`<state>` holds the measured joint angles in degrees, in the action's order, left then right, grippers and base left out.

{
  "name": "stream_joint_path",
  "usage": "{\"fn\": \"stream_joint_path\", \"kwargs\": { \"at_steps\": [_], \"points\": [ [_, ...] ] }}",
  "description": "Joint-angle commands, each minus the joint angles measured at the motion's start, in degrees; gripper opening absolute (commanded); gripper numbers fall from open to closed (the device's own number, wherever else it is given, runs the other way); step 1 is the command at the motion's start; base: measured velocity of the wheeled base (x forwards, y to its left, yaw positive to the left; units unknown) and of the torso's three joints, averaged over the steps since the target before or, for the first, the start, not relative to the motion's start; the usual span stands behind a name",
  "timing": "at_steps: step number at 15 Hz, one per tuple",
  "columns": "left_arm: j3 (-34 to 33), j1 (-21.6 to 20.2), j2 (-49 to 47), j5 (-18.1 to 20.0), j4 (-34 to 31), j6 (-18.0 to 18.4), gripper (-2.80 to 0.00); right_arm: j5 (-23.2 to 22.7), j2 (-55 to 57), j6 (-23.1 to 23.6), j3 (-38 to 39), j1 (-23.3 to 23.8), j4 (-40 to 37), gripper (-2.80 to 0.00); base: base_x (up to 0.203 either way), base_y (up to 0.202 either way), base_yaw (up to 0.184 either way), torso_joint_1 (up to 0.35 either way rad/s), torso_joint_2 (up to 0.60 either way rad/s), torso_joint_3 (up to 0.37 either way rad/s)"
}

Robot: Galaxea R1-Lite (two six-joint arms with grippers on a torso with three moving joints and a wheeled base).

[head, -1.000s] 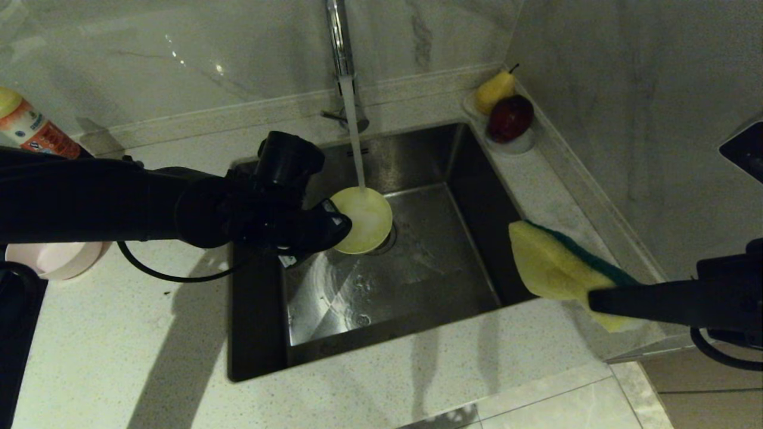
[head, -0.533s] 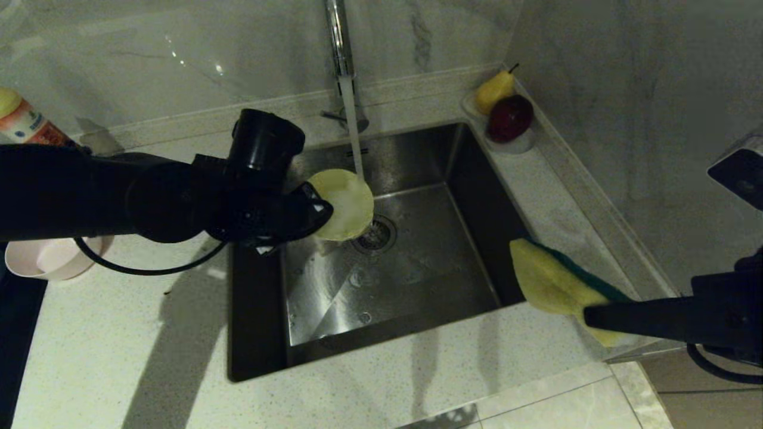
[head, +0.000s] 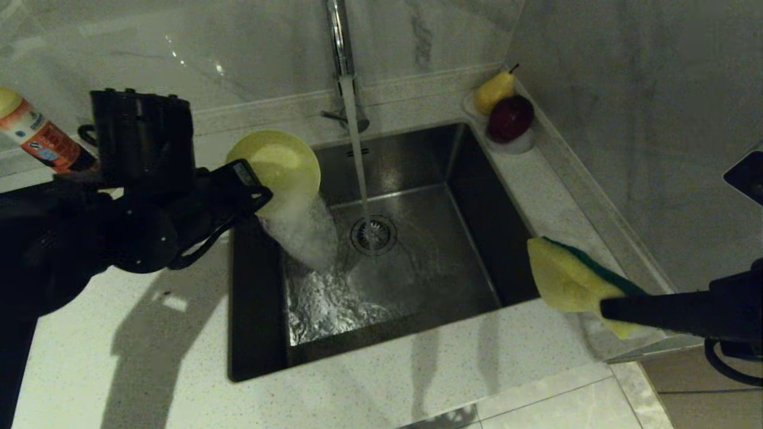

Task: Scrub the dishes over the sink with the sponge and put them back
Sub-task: Rinse the bowl

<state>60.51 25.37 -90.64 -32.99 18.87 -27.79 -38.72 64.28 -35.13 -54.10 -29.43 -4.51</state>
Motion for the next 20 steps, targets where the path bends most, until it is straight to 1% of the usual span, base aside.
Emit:
{"fn": "stream_joint_path", "kwargs": {
  "at_steps": [1,3,4,5,6,7,10,11,12,13,15,19,20],
  "points": [
    [-9.6,-0.8,4.9,-0.3,18.7,8.9,-2.80,-0.2,0.6,-0.2,-0.6,0.0,-0.4,-2.80,0.000,0.000,0.000,0.000,0.00,0.000],
    [-15.4,-1.3,5.3,-0.3,34.5,19.2,-2.80,-0.4,1.0,-0.2,-1.3,0.0,-0.6,-2.80,0.000,0.000,0.000,0.000,0.00,0.000],
    [-17.1,-1.5,4.9,-0.2,42.8,23.9,-2.80,-0.4,1.1,-0.2,-1.4,0.0,-0.5,-2.80,0.000,0.000,0.000,0.000,0.00,0.000],
    [-18.6,-1.6,4.2,-0.1,48.5,28.7,-2.80,-0.4,1.2,-0.2,-1.4,0.0,-0.5,-2.80,0.000,0.000,0.000,0.000,0.00,0.000],
    [-19.1,-1.7,3.6,0.0,50.7,30.6,-2.80,-0.5,1.3,-0.2,-1.4,0.0,-0.5,-2.80,0.000,0.000,0.000,0.000,0.00,0.000],
    [-19.0,-1.7,3.2,0.3,54.4,32.1,-2.80,-0.4,1.3,-0.2,-1.3,0.0,-0.5,-2.80,0.000,0.000,0.000,0.000,0.00,0.000],
    [-18.1,-1.7,3.8,1.9,57.2,33.2,-2.80,-0.3,1.1,-0.1,-1.3,0.0,-0.5,-2.80,0.000,0.000,0.000,0.000,0.00,0.000],
    [-17.9,-1.7,4.1,2.8,59.0,34.2,-2.80,-0.4,1.0,-0.1,-1.3,0.0,-0.4,-2.80,0.000,0.000,0.000,0.000,0.00,0.000],
    [-17.7,-1.7,4.6,4.5,62.0,36.0,-2.80,-0.4,1.1,-0.1,-1.2,0.0,-0.3,-2.80,0.000,0.000,0.000,0.000,0.00,0.000],
    [-17.7,-1.6,4.7,4.8,62.3,36.3,-2.80,-0.4,1.1,-0.1,-1.2,0.0,-0.3,-2.80,0.000,0.000,0.000,0.000,0.00,0.000],
    [-17.8,-1.6,5.5,6.4,64.1,38.3,-2.80,-0.5,1.0,0.0,-1.0,0.0,-0.2,-2.80,0.000,0.000,0.000,0.000,0.00,0.000],
    [-17.9,-1.7,5.6,5.8,63.5,38.0,-2.80,-0.5,0.5,-0.1,-0.7,0.0,-0.4,-2.80,0.000,0.000,0.000,0.000,0.00,0.000],
    [-17.9,-1.7,5.4,5.1,60.5,37.9,-2.80,-0.5,0.2,-0.1,-0.6,0.0,-0.4,-2.80,0.000,0.000,0.000,0.000,0.00,0.000]
  ]
}}
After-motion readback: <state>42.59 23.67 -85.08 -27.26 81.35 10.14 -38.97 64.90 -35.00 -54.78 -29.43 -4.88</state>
